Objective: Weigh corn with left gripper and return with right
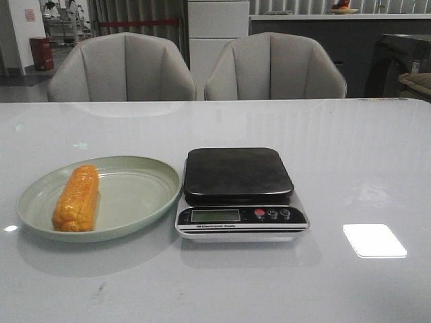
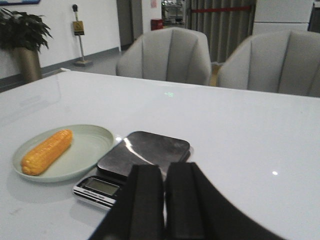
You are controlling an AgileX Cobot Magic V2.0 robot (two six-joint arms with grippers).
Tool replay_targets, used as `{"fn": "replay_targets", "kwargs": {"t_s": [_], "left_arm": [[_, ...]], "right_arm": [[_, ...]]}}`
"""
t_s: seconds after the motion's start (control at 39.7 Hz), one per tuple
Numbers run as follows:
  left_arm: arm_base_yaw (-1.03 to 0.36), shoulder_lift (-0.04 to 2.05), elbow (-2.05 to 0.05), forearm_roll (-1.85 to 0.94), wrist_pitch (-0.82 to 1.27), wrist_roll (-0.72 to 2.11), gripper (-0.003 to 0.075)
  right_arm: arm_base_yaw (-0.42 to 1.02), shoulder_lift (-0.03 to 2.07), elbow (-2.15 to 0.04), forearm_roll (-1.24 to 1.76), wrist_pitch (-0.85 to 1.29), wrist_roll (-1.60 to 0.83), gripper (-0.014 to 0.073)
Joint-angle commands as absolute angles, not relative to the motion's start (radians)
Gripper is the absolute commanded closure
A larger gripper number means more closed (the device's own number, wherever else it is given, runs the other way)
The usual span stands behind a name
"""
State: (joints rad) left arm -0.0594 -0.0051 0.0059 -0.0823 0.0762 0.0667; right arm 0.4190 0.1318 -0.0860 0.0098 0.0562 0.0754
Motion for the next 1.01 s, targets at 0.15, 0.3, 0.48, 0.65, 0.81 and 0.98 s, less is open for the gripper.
{"fn": "replay_targets", "kwargs": {"t_s": [0.15, 0.3, 0.48, 0.65, 0.81, 0.98], "left_arm": [[-0.058, -0.028, 0.037, -0.087, 0.0, 0.058, 0.0596], [-0.058, -0.028, 0.037, -0.087, 0.0, 0.058, 0.0596], [-0.058, -0.026, 0.037, -0.087, 0.0, 0.058, 0.0596], [-0.058, -0.026, 0.037, -0.087, 0.0, 0.058, 0.0596], [-0.058, -0.026, 0.037, -0.087, 0.0, 0.058, 0.0596], [-0.058, -0.026, 0.037, -0.087, 0.0, 0.058, 0.0596]], "right_arm": [[0.299, 0.109, 0.038, 0.0, -0.17, 0.067, 0.0408], [0.263, 0.014, 0.036, 0.0, -0.123, 0.067, 0.0408], [0.216, -0.027, 0.036, 0.0, -0.083, 0.067, 0.0408], [0.123, -0.027, 0.036, 0.0, -0.06, 0.067, 0.0408], [0.092, -0.027, 0.036, 0.0, -0.06, 0.067, 0.0408], [0.089, -0.027, 0.036, 0.0, -0.06, 0.067, 0.0408]]}}
